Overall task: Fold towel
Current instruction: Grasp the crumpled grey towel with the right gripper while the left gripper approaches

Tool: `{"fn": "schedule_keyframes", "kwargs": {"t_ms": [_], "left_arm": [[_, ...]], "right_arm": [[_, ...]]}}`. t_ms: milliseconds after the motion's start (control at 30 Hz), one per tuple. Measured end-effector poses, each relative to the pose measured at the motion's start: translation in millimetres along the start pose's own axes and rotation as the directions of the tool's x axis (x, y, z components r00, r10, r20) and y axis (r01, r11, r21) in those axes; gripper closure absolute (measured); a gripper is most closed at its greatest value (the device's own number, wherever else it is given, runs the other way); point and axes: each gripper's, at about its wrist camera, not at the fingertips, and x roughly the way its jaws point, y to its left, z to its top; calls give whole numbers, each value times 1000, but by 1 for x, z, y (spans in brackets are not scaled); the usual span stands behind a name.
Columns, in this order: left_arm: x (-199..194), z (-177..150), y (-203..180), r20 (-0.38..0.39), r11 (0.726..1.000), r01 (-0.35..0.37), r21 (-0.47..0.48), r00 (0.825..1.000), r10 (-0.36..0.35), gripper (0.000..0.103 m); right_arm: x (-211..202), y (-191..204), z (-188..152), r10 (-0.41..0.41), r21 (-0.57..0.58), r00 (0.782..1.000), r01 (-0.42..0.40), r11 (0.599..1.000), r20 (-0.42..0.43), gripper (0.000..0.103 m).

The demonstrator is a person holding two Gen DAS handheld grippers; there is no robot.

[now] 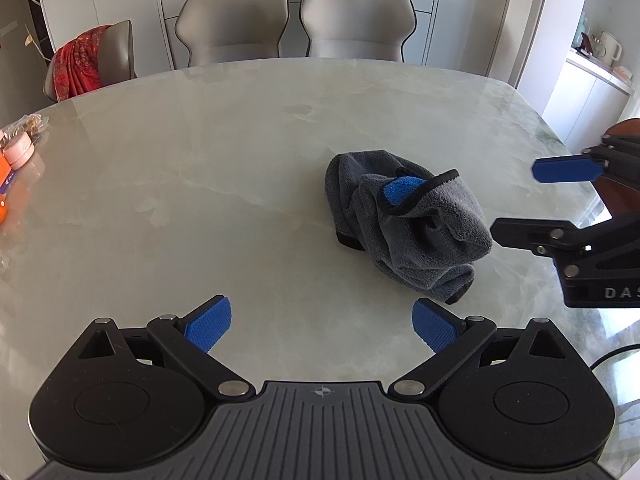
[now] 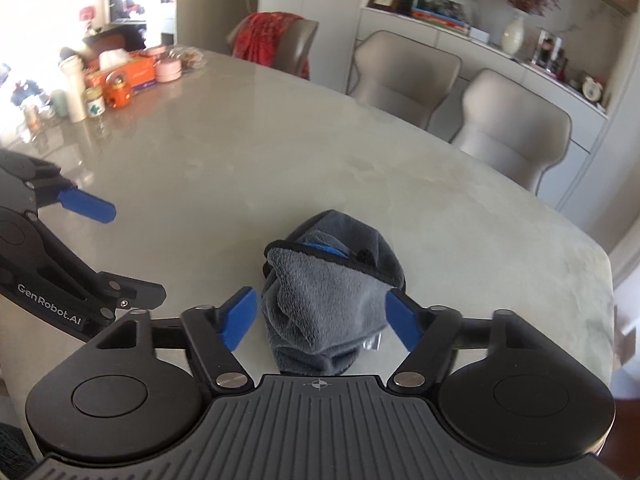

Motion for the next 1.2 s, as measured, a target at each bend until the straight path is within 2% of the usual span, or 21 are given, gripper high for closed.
{"fn": "schedule_keyframes", "kwargs": {"t_ms": [133,300,433,667,700,767,833,900,1067,1200], "left_arm": [[4,6,2,18,999,25,28,1000,-26,3],[8,12,3,50,993,54,109,997,-60,3],[11,15,2,84,976,82,200,991,-101,3],[20,21,0,80,945,101,311,988,-132,3],[20,22,-1,84,942,103,320,987,-136,3],[21,23,-3,93,930,103,352,985,-145,3],[24,25,-8,90,912,109,396,983,-157,3],[28,27,-13,85,887,118,446,981,-173,4],[37,29,-31,87,787,125,604,971,-221,10],[46,35,-47,64,708,145,692,964,-260,13]], "right_arm": [[14,-2,7,22,-43,1000,-23,999,-14,47],[26,-6,16,58,-98,998,-61,993,-34,46],[37,-2,23,79,-169,996,-86,982,-52,46],[55,7,27,99,-268,992,-118,956,-81,46],[58,7,26,94,-276,992,-115,954,-89,48],[60,5,24,99,-273,990,-123,954,-98,62],[59,-1,23,123,-241,986,-148,959,-116,81],[56,-9,18,139,-199,982,-162,966,-128,87],[40,-25,4,107,-137,988,-123,983,-114,89],[24,-38,-6,79,-78,992,-87,993,-99,89]]}}
